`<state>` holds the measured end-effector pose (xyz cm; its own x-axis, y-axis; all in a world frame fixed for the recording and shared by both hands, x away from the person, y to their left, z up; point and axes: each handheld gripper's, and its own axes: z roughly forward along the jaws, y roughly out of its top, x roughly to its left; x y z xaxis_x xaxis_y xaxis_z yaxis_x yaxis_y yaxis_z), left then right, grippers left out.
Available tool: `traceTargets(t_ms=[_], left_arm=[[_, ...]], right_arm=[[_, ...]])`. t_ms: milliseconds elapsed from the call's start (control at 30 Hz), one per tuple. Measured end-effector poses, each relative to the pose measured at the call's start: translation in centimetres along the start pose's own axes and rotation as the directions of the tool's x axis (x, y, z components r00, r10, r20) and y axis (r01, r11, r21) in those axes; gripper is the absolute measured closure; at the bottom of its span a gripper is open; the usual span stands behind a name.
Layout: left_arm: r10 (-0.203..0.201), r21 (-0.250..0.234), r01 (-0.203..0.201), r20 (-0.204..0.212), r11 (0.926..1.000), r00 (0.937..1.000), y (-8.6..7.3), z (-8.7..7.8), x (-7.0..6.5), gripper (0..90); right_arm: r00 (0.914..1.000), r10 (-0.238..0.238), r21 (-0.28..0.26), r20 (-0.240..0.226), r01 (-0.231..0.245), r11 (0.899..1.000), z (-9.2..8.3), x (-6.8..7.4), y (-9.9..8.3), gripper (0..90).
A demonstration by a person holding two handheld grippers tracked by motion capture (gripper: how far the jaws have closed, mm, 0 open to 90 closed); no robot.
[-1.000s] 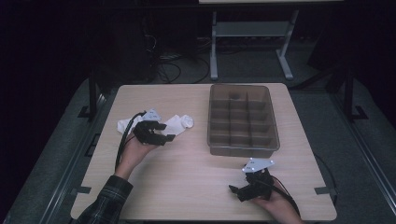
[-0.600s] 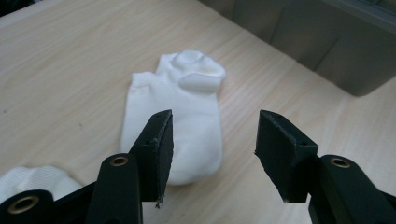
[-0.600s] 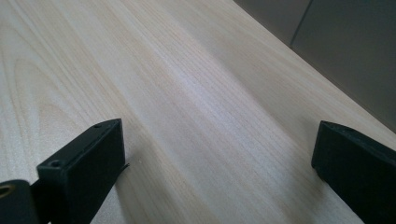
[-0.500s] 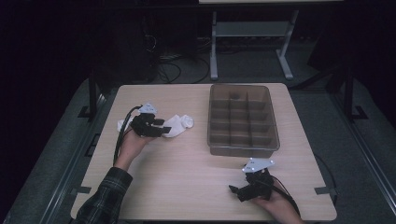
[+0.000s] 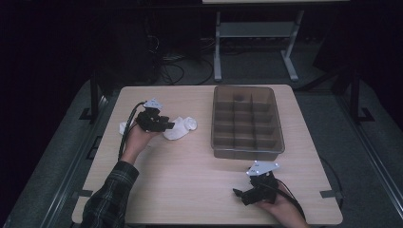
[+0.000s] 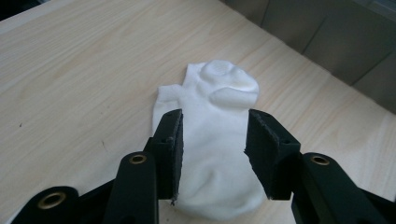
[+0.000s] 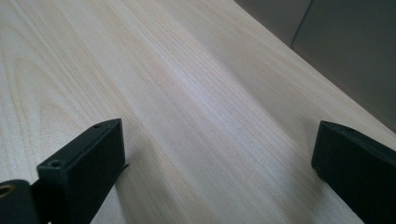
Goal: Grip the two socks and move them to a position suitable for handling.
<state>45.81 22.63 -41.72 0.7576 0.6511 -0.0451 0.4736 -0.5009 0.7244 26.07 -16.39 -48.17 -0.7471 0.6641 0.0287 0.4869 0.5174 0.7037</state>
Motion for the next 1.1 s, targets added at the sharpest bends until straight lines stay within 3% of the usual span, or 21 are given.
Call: traceTargets(t_ms=[133, 233, 367, 633, 1100], left_arm=[[0.001, -0.026, -0.002, -0.014, 0.9997, 0.9999, 0.4, 0.6, 0.5, 59.5], [0.011, 0.009, -0.01, -0.018, 0.9999, 0.9998, 0.8, 1.3, 0.9, 60.5], [0.014, -0.003, -0.015, -0.027, 0.9999, 0.9995, 1.1, 1.9, 1.1, 62.0], [0.021, 0.023, -0.02, -0.047, 0.9995, 0.9987, 1.7, 3.7, 1.4, 64.3], [-0.069, 0.035, 0.072, -0.073, 0.9968, 0.9949, -0.1, 6.4, 3.2, 61.8]], right_arm=[[1.0, -0.003, 0.0, -0.002, 0.003, 1.0, 0.0, 0.0, 0.0, 2.3], [1.0, -0.004, 0.0, -0.002, 0.004, 1.0, 0.0, 0.0, 0.0, 2.3], [1.0, -0.003, -0.002, -0.003, 0.003, 1.0, 0.0, 0.0, 0.0, 2.3], [1.0, -0.003, -0.001, -0.004, 0.003, 1.0, 0.0, 0.0, 0.0, 2.3], [1.0, -0.004, -0.001, -0.004, 0.004, 1.0, 0.0, 0.0, 0.0, 2.3]])
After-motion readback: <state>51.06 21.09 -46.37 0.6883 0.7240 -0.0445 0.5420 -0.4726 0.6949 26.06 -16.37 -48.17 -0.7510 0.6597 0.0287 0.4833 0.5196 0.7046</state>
